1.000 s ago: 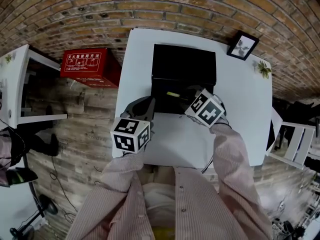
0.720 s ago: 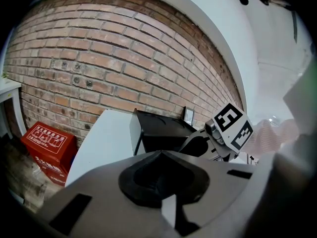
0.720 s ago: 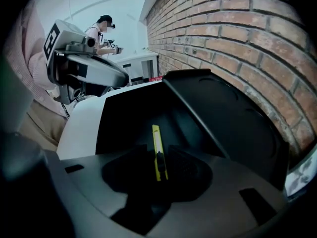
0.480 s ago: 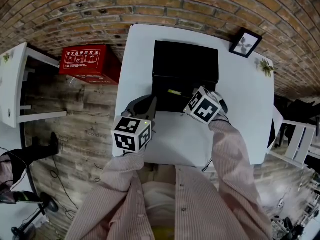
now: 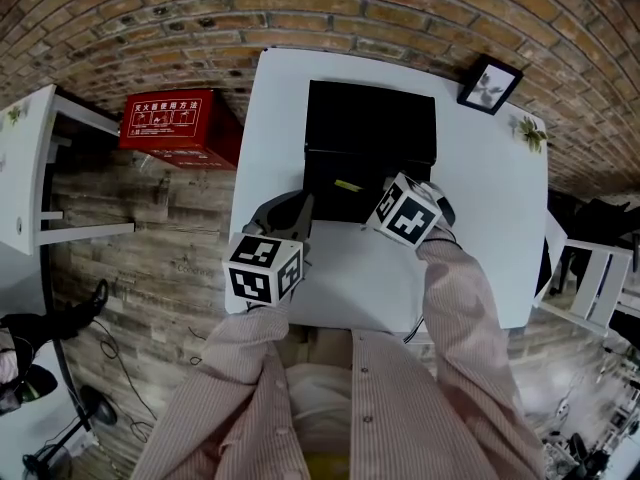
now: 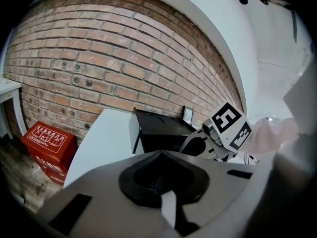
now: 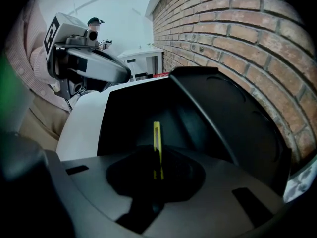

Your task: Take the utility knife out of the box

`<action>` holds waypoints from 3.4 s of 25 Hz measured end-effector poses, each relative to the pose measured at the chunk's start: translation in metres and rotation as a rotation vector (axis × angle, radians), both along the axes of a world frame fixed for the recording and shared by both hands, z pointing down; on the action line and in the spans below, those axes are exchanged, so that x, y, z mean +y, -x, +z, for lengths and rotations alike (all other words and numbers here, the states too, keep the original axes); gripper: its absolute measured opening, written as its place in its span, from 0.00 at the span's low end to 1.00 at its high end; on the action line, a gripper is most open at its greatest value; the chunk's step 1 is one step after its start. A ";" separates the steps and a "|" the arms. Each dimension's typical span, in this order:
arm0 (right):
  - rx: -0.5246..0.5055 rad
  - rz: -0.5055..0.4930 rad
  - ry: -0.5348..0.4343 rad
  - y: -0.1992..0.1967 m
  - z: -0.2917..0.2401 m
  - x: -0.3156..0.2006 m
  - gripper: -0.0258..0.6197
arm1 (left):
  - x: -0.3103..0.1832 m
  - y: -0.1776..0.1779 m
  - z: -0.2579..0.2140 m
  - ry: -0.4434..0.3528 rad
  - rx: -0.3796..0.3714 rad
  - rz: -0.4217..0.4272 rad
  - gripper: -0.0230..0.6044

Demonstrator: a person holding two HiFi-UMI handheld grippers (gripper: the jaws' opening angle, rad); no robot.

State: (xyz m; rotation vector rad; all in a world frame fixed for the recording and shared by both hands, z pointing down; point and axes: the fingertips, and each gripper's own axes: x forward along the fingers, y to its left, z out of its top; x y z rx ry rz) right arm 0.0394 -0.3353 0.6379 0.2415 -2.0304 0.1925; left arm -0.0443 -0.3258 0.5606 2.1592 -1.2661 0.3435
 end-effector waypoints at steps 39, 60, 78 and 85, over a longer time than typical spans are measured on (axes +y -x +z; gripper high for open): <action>-0.495 0.333 -0.356 -0.016 -0.144 0.014 0.12 | 0.023 0.007 -0.105 -0.326 0.001 -0.007 0.02; -0.892 0.593 -0.550 -0.061 -0.254 0.022 0.12 | 0.021 0.019 -0.188 -0.530 -0.053 -0.008 0.02; -1.078 0.856 -0.727 -0.147 -0.307 0.031 0.12 | 0.023 0.058 -0.232 -0.610 -0.058 -0.112 0.02; -1.109 0.938 -0.766 -0.166 -0.315 0.036 0.12 | 0.024 0.074 -0.240 -0.624 -0.067 -0.162 0.02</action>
